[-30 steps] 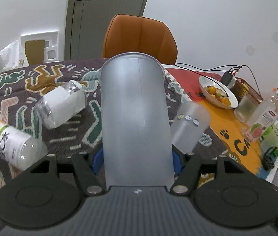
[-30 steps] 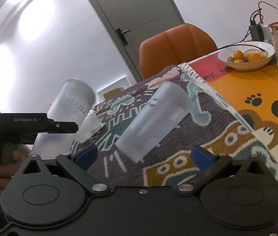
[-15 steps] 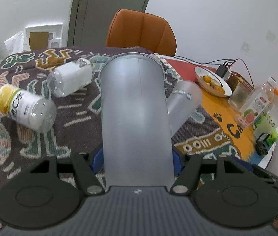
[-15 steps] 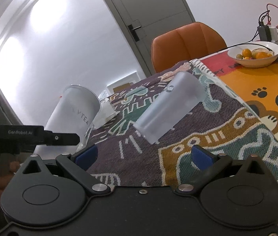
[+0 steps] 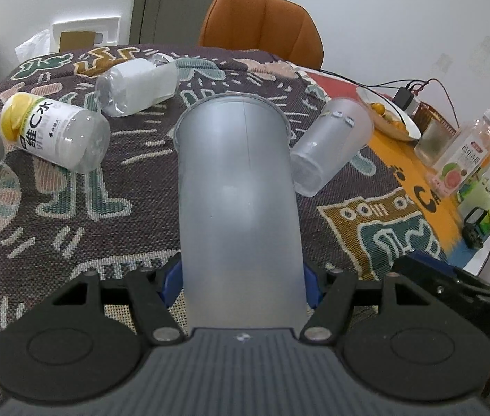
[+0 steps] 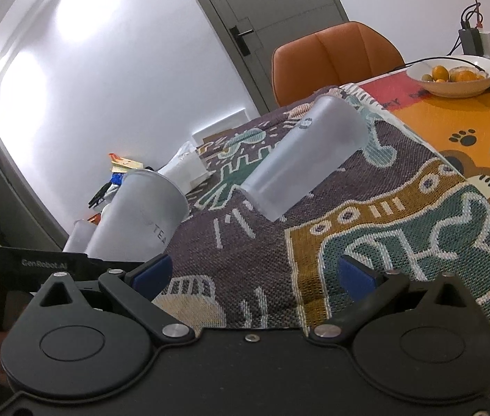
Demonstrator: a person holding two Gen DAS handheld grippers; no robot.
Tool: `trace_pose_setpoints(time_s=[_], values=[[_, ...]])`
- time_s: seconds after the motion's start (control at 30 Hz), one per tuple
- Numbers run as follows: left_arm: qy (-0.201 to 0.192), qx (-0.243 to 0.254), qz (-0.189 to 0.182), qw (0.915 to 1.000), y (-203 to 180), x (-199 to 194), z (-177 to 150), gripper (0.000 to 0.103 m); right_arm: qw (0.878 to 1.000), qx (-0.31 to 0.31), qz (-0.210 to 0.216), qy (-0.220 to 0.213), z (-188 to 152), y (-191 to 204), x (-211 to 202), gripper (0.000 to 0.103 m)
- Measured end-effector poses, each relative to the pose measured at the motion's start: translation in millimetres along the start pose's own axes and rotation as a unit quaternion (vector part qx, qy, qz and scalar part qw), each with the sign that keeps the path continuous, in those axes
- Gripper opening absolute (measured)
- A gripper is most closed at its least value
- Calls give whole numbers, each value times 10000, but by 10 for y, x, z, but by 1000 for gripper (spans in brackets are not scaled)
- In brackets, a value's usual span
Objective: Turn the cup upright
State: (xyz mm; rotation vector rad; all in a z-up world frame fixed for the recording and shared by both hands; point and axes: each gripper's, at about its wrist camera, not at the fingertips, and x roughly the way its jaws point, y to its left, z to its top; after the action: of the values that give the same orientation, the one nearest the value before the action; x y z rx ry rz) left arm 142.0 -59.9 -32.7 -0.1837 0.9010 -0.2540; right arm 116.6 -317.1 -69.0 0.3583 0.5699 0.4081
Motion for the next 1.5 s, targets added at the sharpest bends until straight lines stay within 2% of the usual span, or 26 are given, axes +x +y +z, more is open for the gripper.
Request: trace_pose_setpoints(time_s=[0.27,0.33,0.47,0.63,0.97,1.5], values=[[132,108,97,9998,-4,142,-35,66,9999,48,-68,64,-18,-14,53,103],[144,193,245,9994,-15,163,-39,70,9999,52,-79,76,-17,-11,64,103],[46,141,150,9998,15,81,-27,86,9999,104,-38,84,2,-5,78,103],[-255,197,114,9994,5,-94,-29,90,9998,131,108,99,36,47,100,103],[-645,-280,198,9973,276,-291,-56,94,9975,396,461,370,145,183,285,103],[-990,-896,525,9896,845,-506,-161,95,9874,733,817,1142,352,434,889,103]])
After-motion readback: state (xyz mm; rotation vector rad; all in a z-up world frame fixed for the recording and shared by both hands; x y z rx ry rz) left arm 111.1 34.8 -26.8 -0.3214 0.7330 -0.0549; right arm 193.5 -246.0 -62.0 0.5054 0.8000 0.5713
